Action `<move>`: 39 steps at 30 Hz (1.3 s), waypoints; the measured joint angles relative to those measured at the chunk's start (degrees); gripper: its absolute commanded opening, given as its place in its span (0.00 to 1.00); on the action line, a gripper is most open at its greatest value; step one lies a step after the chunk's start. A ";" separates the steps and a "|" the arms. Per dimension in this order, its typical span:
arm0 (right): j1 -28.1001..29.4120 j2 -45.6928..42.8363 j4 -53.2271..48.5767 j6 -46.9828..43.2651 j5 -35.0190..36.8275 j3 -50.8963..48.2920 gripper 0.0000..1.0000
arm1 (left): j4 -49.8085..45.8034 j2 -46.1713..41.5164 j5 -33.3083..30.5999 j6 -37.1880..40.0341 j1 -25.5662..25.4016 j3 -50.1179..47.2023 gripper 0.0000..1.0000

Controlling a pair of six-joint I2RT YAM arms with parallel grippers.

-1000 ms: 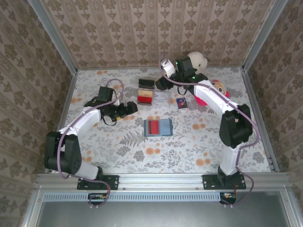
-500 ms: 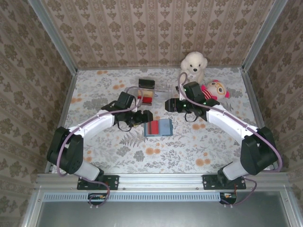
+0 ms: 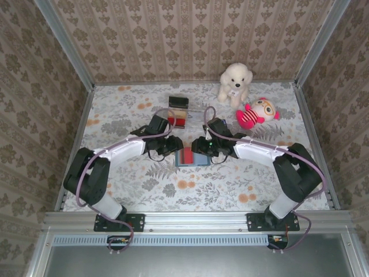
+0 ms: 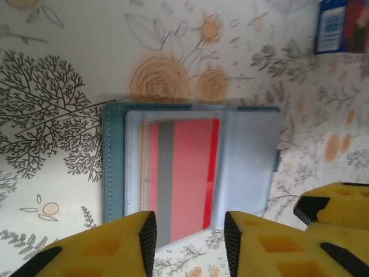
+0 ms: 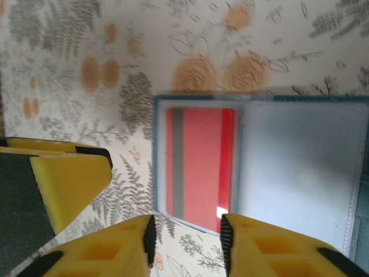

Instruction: Take the credit cards out of the card holder

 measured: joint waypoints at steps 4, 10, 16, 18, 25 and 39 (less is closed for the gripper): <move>0.02 0.74 0.04 1.77 0.15 -0.57 0.29 | -0.39 3.74 1.42 0.07 -0.02 0.57 0.28; 0.02 5.14 0.52 3.02 -0.52 0.35 0.27 | -0.70 6.80 3.04 0.72 0.00 3.32 0.23; 0.02 8.04 0.72 3.04 -0.98 1.40 0.24 | -0.63 7.28 4.87 1.18 0.52 3.41 0.21; 0.02 8.81 1.73 3.15 -1.73 1.88 0.21 | -0.48 7.56 5.25 1.16 0.85 3.32 0.21; 0.02 9.99 3.43 3.08 -3.58 2.64 0.21 | -0.31 10.27 6.51 1.92 1.79 3.10 0.18; 0.02 11.21 2.21 1.66 -3.56 3.15 0.21 | -1.66 10.88 8.15 5.46 2.67 3.34 0.17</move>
